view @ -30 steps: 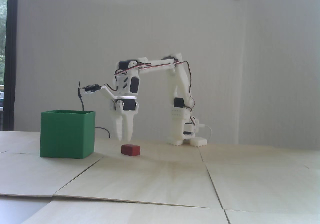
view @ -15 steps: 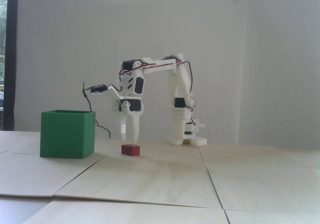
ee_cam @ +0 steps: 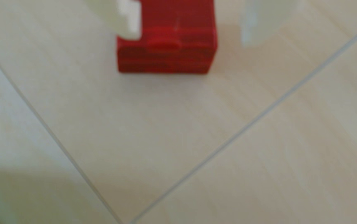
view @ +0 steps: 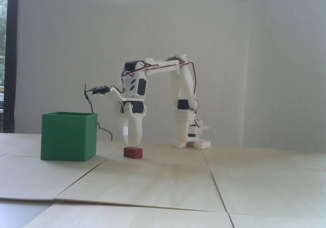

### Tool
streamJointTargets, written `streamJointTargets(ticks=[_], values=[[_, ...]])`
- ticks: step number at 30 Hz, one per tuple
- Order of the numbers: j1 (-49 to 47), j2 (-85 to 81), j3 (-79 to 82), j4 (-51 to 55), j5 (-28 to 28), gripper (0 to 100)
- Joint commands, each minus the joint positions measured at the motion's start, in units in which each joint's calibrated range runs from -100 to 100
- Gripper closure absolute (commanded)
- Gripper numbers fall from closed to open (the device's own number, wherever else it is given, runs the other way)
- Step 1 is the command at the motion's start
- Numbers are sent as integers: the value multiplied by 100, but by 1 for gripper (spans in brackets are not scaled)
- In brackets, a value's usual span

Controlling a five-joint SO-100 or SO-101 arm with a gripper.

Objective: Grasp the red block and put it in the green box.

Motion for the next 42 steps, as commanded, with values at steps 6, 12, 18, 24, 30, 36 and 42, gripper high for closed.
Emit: streamJointTargets(ticks=[6,12,18,24,30,36,42], values=[[-137,-157,-427,42,64,79],[-89,-117,-427,-8,64,79],[56,-110,-436,-17,64,79],[113,-110,-436,-17,64,79],[273,-110,-436,-25,64,79],[273,-110,-436,-25,64,79],[273,-110,-436,-25,64,79]])
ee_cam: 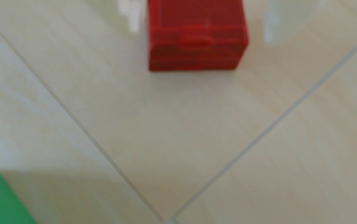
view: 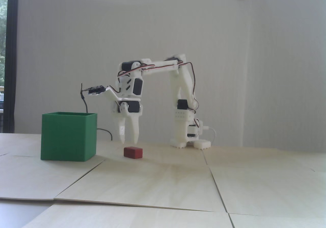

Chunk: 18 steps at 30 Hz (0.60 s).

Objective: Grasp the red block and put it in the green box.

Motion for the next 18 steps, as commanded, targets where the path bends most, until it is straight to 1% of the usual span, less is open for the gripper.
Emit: streamJointTargets(ticks=[1,4,8,18], values=[[29,-110,-436,-25,69,79],[29,-110,-436,-25,90,79],[29,-110,-436,-17,324,79],[29,-110,-427,-17,324,79]])
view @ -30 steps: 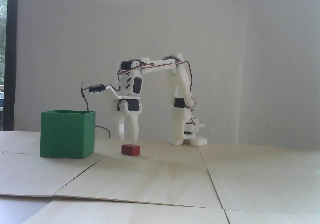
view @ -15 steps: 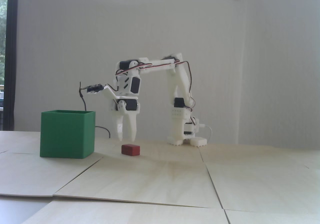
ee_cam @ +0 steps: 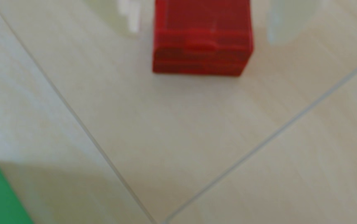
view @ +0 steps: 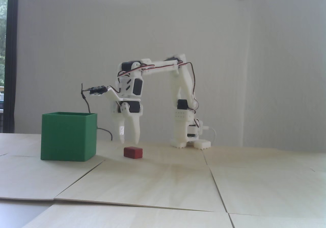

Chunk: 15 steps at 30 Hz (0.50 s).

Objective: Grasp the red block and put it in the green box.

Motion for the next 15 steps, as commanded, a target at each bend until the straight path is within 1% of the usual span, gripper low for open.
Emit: streamJointTargets(ticks=[1,13,15], values=[[29,-110,-427,-17,47,79],[37,-110,-427,-25,41,79],[37,-110,-427,-25,52,76]])
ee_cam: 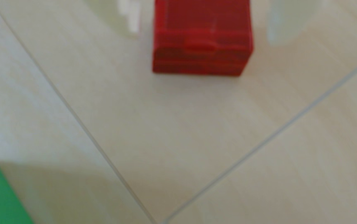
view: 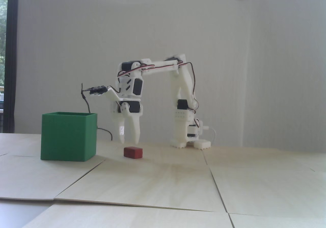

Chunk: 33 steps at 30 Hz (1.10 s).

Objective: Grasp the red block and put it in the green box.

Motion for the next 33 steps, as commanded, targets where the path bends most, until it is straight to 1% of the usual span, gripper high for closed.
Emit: streamJointTargets(ticks=[1,4,12,33], values=[[37,-110,-427,-25,57,74],[29,-110,-427,-25,57,71],[29,-70,-418,-25,57,72],[21,664,-507,-25,10,72]])
